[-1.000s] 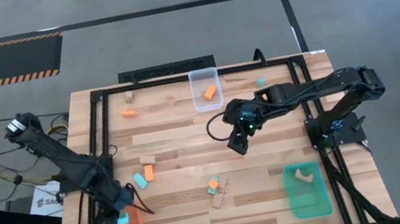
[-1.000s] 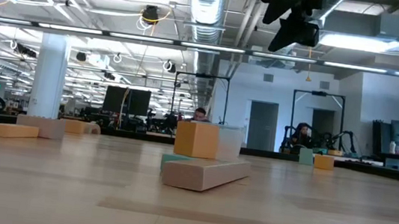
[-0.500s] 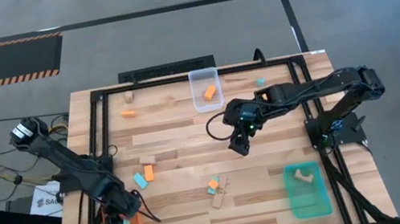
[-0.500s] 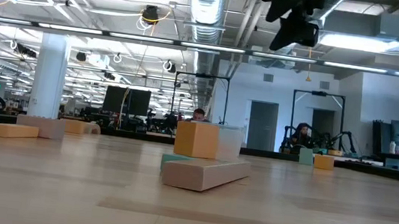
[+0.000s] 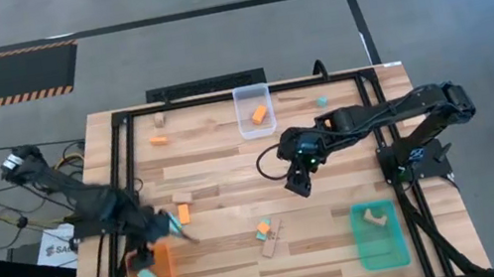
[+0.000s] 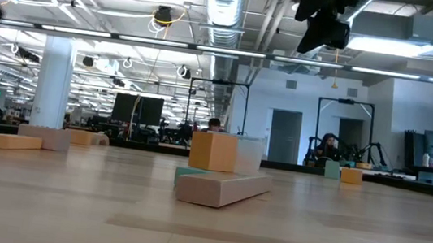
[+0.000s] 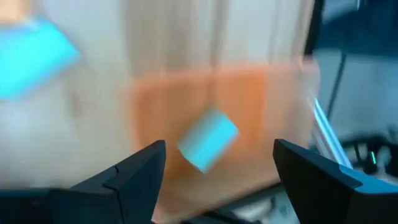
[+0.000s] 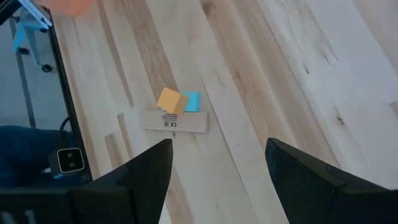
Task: Sort & place blocks by color
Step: Put the light brown block into the transparent blue bin
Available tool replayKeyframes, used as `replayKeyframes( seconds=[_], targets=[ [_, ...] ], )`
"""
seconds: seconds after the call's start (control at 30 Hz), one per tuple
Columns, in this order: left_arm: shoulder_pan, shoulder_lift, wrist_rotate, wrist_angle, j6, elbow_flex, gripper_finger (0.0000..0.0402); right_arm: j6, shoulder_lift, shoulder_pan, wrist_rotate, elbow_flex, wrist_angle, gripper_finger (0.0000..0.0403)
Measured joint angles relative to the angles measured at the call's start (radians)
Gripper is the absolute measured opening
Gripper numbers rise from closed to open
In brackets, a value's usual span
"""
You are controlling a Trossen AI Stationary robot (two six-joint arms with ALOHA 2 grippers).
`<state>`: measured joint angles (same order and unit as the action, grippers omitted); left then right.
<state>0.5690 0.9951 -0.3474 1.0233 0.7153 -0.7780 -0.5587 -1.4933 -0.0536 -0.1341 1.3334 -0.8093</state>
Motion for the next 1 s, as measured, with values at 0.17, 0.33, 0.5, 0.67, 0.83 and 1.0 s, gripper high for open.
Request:
replayKeyframes(
  seconds=[0.17,0.33,0.5,0.67,0.83,1.0],
  targets=[
    [-0.202,-0.045,0.141,-0.02,-0.142,0.0,0.0285,0.006,0.0,-0.001,0.004,0.0,0.001,0.0282],
    [-0.423,-0.003,0.207,-0.096,-0.369,0.015,0.0285,0.021,0.0,-0.001,0.021,0.0,0.002,0.0282],
    [-0.581,0.083,0.262,-0.143,-0.542,0.014,0.0285,0.021,0.0,-0.001,0.035,0.0,0.002,0.0282],
    [-0.635,0.176,0.3,-0.158,-0.712,0.014,0.0285,0.02,0.0,-0.001,0.035,0.0,0.002,0.0282],
    [-0.627,0.285,0.293,-0.182,-0.884,0.014,0.0285,0.017,0.0,-0.001,0.035,0.0,0.002,0.0282],
    [-0.628,0.395,0.309,-0.187,-0.937,0.014,0.0285,0.01,0.0,-0.009,0.048,0.0,0.001,0.0282]
  ],
)
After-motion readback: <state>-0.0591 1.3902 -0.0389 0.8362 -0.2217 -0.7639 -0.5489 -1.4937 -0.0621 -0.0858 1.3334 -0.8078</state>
